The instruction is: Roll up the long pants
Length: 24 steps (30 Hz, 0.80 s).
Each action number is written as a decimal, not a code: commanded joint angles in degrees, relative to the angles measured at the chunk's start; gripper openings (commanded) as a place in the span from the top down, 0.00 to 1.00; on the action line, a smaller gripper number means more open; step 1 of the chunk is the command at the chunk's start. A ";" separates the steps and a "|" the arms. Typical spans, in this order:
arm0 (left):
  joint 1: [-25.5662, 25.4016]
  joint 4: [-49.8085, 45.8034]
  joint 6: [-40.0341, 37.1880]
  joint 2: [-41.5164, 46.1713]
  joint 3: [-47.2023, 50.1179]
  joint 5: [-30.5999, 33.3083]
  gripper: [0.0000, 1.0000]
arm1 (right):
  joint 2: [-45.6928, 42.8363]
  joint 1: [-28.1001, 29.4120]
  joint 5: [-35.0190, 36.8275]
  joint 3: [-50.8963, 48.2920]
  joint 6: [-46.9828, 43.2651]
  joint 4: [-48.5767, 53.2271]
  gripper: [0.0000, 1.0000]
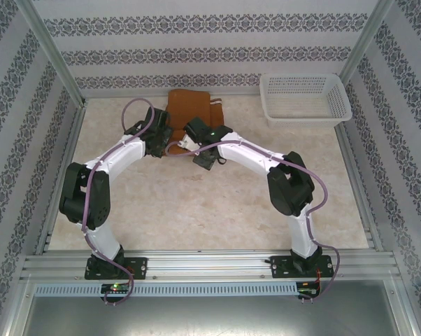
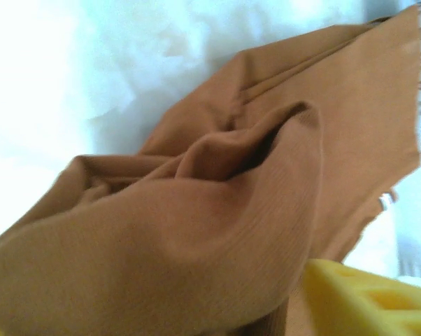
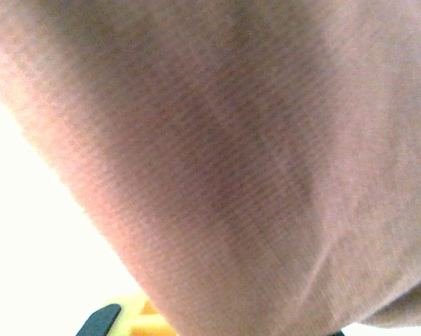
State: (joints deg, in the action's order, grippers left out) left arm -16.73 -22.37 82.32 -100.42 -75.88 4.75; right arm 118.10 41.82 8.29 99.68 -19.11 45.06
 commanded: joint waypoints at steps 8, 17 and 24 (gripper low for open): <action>0.83 -2.03 -2.87 -1.93 -4.68 -2.44 0.00 | 2.82 -6.07 -25.22 10.56 14.46 19.03 1.00; 0.44 -1.56 -2.87 -1.74 -4.08 -3.74 0.00 | 10.98 -10.81 -39.21 18.95 20.36 23.99 1.00; 0.29 -2.48 -4.32 -1.53 -6.02 -4.31 0.00 | 14.73 -16.00 -47.89 20.09 25.35 22.70 1.00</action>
State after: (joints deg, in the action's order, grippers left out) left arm -16.49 -22.79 80.07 -101.65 -79.92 0.84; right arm 131.90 27.86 -32.10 117.78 2.26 67.16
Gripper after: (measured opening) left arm 0.999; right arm 0.070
